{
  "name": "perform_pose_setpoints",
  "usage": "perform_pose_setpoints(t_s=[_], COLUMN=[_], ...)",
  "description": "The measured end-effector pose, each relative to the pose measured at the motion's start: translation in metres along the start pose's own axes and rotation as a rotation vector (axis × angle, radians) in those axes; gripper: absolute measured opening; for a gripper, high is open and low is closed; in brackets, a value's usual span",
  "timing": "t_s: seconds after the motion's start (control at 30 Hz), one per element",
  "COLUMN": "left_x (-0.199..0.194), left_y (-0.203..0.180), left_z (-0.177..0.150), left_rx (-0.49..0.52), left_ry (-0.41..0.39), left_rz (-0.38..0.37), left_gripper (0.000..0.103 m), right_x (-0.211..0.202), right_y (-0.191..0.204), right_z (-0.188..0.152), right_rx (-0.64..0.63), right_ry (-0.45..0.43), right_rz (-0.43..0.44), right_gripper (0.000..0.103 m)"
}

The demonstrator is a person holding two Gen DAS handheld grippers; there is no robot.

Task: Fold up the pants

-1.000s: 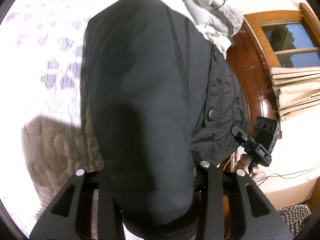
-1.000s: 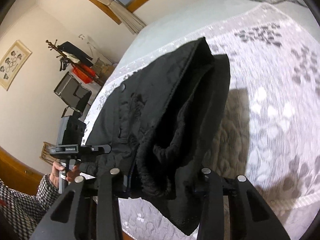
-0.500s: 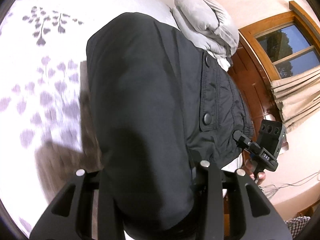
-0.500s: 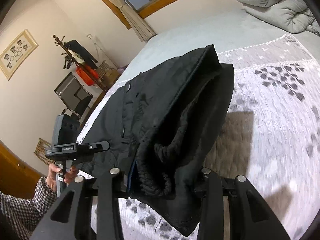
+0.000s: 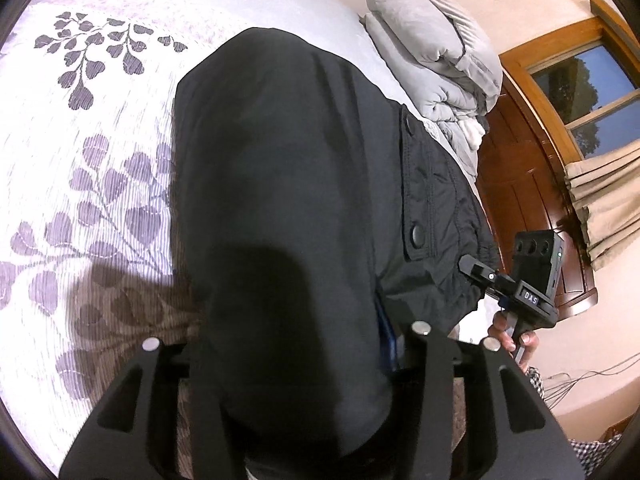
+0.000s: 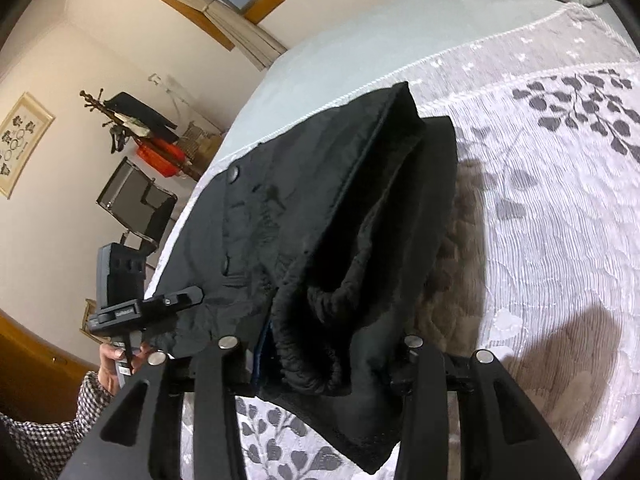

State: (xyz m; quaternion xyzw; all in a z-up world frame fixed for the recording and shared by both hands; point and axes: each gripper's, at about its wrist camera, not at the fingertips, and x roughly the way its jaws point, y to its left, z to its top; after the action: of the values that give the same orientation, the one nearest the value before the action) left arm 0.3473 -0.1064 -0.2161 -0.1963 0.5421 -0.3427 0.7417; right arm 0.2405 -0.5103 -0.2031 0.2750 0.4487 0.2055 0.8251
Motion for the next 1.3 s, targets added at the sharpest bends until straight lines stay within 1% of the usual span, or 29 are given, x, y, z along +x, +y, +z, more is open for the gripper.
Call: perform_pose_setpoints(t_s=[0.1,0.23,0.4,0.57,0.77,0.97,1.07,1.1,1.17,1.23,1.3], left_x=[0.003,0.005,0.009,0.011,0.012,0.013,0.012,0.012,0.009,0.006,0.000], left_y=[-0.002,0.000,0.002,0.005,0.007,0.008,0.008,0.008,0.007,0.006,0.005], left_z=[-0.004,-0.007,-0.008,-0.012,-0.014,-0.014,-0.015,-0.015,-0.016,-0.018,-0.021], left_rx=[0.010,0.018,0.023,0.028,0.025,0.028,0.029,0.029,0.037,0.049,0.058], left_ry=[-0.005,-0.010,-0.016,-0.024,-0.035,-0.033,-0.032,-0.030,-0.025,-0.022,-0.027], left_rz=[0.010,0.014,0.007,0.000,-0.007,-0.005,-0.002,0.001,0.014,0.033,0.066], left_gripper=[0.049,0.054,0.058,0.065,0.068,0.070,0.070,0.071,0.076,0.078,0.087], right_x=[0.003,0.006,0.009,0.008,0.011,0.011,0.009,0.009,0.007,0.003,-0.002], right_y=[-0.007,-0.021,-0.027,-0.040,-0.045,-0.046,-0.046,-0.047,-0.048,-0.046,-0.045], right_z=[0.000,-0.005,-0.010,-0.013,-0.013,-0.013,-0.014,-0.015,-0.016,-0.019,-0.022], right_rx=[0.016,0.049,0.076,0.094,0.110,0.117,0.123,0.124,0.123,0.111,0.104], right_ry=[0.007,0.002,-0.008,-0.015,-0.020,-0.023,-0.022,-0.022,-0.023,-0.029,-0.036], right_rz=[0.002,0.025,0.050,0.067,0.078,0.082,0.084,0.084,0.077,0.060,0.039], right_gripper=[0.042,0.043,0.045,0.048,0.051,0.054,0.059,0.062,0.065,0.069,0.074])
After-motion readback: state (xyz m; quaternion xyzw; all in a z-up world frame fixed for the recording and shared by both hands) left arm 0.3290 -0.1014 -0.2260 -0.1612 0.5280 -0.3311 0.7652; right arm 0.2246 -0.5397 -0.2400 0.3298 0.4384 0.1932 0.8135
